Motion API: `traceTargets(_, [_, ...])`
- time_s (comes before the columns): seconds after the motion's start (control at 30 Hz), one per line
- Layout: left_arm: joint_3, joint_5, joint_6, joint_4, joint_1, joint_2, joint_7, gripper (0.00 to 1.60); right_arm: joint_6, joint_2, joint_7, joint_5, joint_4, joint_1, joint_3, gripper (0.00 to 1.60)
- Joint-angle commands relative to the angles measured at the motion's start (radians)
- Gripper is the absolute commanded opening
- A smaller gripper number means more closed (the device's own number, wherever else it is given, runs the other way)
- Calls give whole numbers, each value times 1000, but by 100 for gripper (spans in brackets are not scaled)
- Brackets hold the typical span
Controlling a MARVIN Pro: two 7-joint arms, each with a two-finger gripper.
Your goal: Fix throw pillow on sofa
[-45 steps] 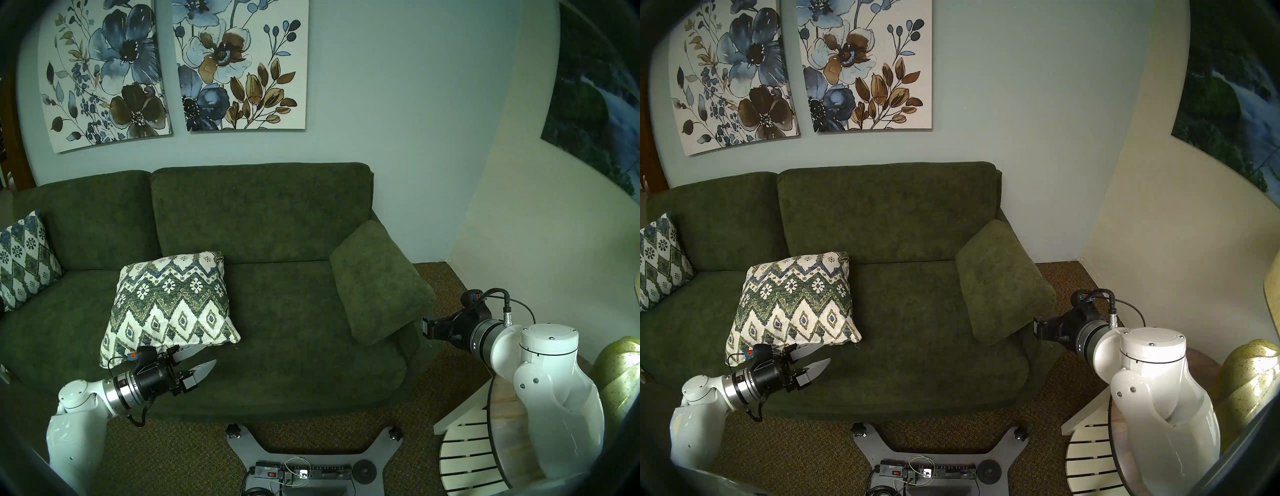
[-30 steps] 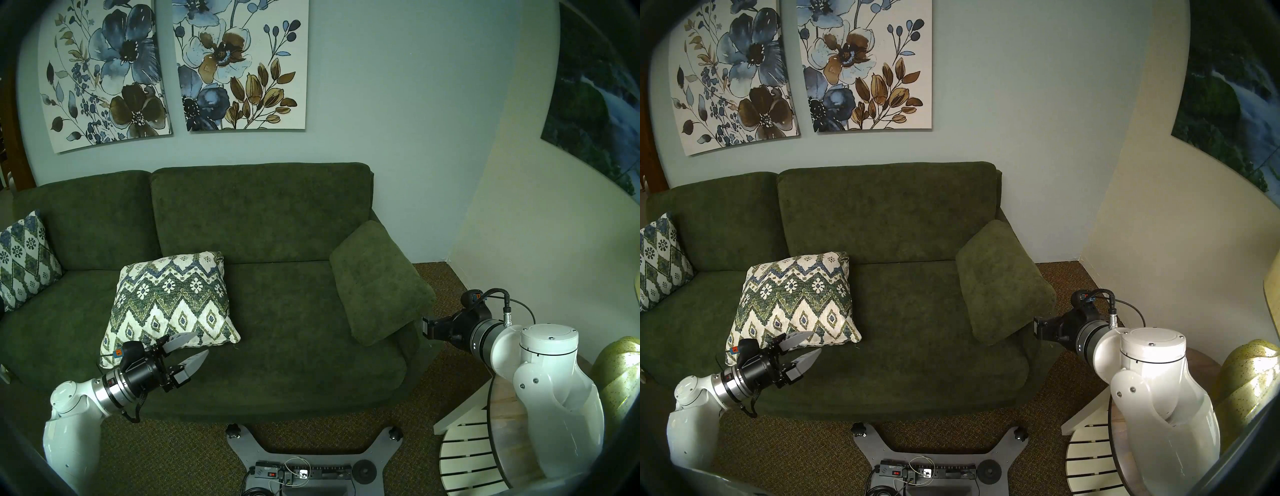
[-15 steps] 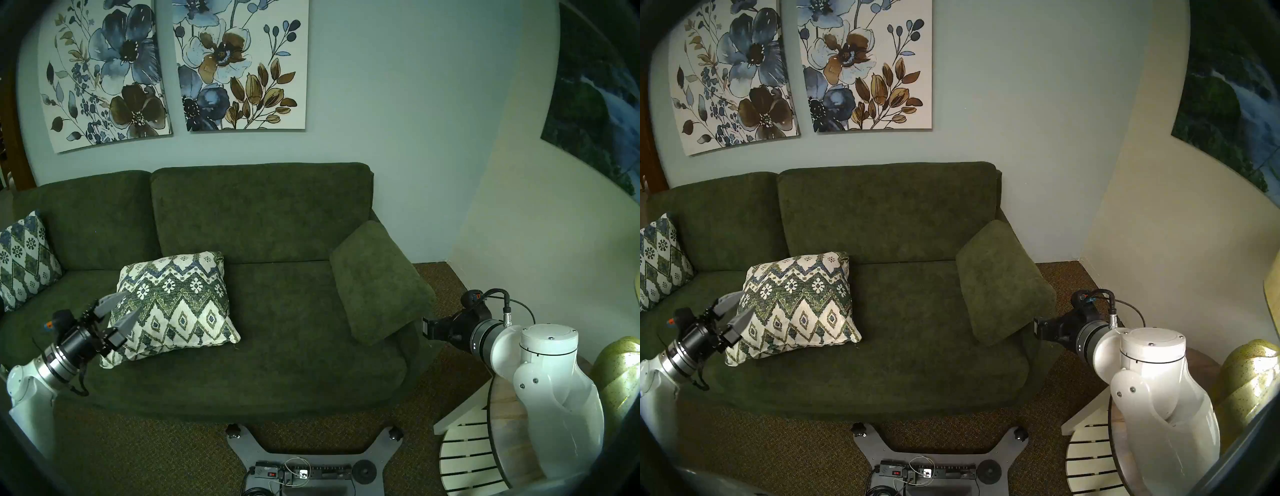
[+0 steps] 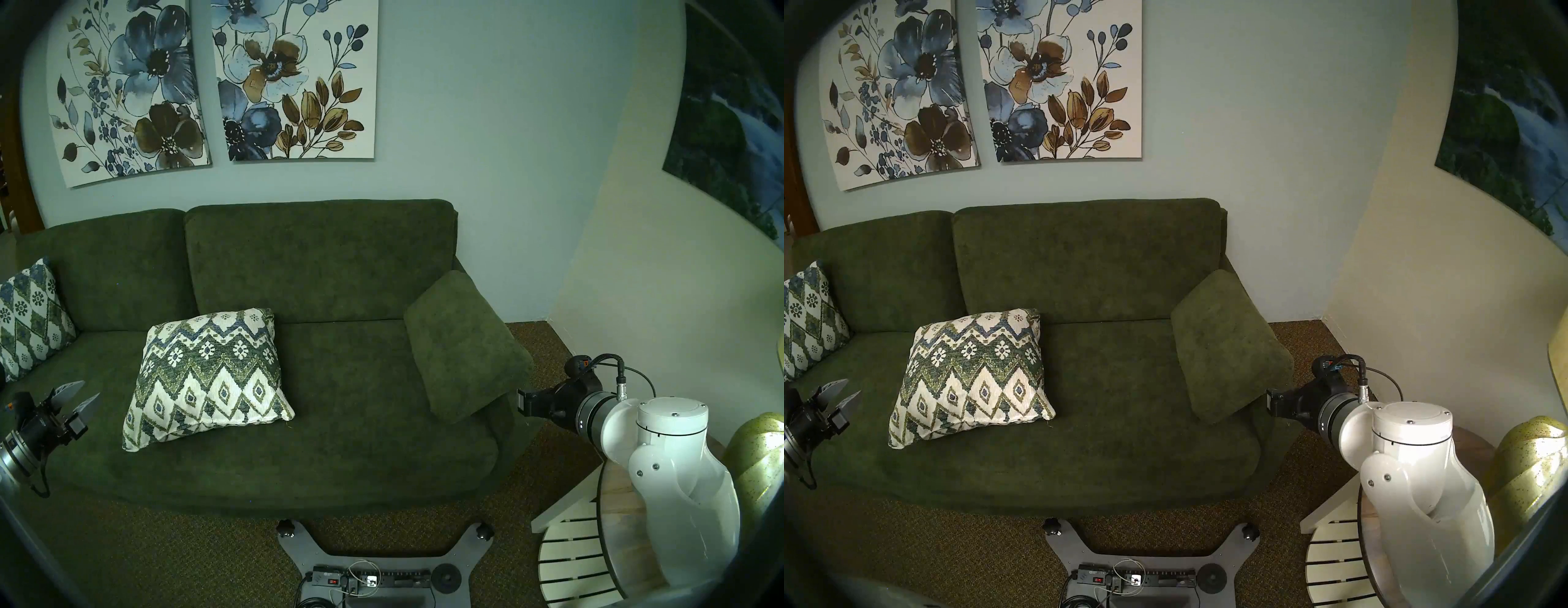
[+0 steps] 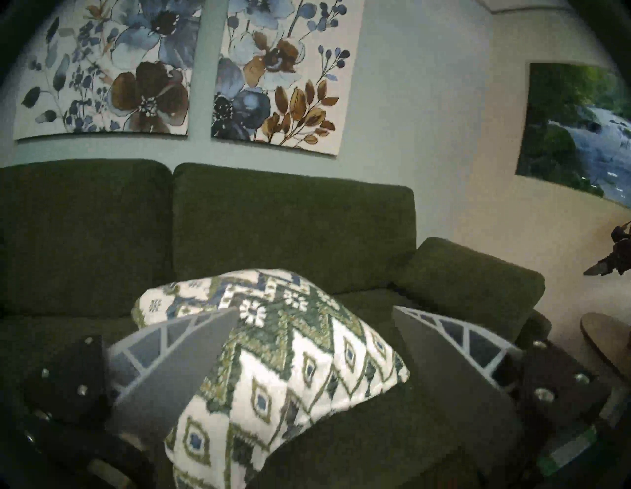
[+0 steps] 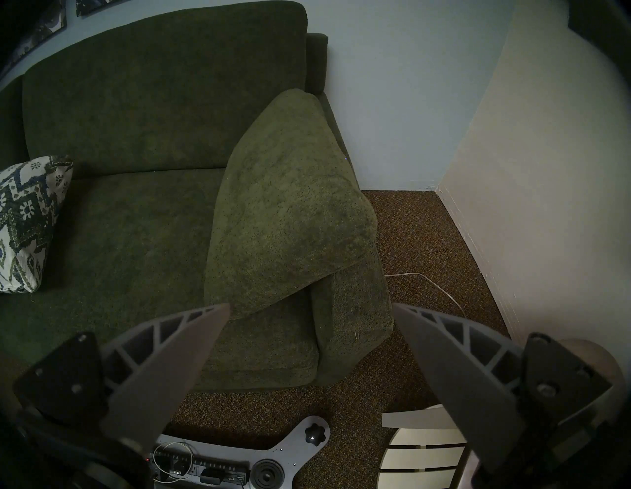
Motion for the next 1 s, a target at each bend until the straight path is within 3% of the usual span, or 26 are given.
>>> traceTargets(0.0, [75,54,-47,102,-79,82,22,160,0,0,1,0,-9,1,0,160])
traceTargets(0.2, [152,97,-76,144,-172,102,88,160,0,0,1,0,-9,1,0,160])
traceTargets(0.23, [171,88,-78,130,-155,113,118,160,0,0,1,0,-9,1,0,160])
traceTargets(0.43, [258,140,-107,157,-222,125,217,160,0,0,1,0,-9,1,0,160])
traceTargets(0.73, [402,205,-151,257,-341,134,337,160,0,0,1,0,-9,1,0,160])
traceTargets(0.97, [488,231,-165,352,-422,142,375,160,0,0,1,0,-9,1,0,160])
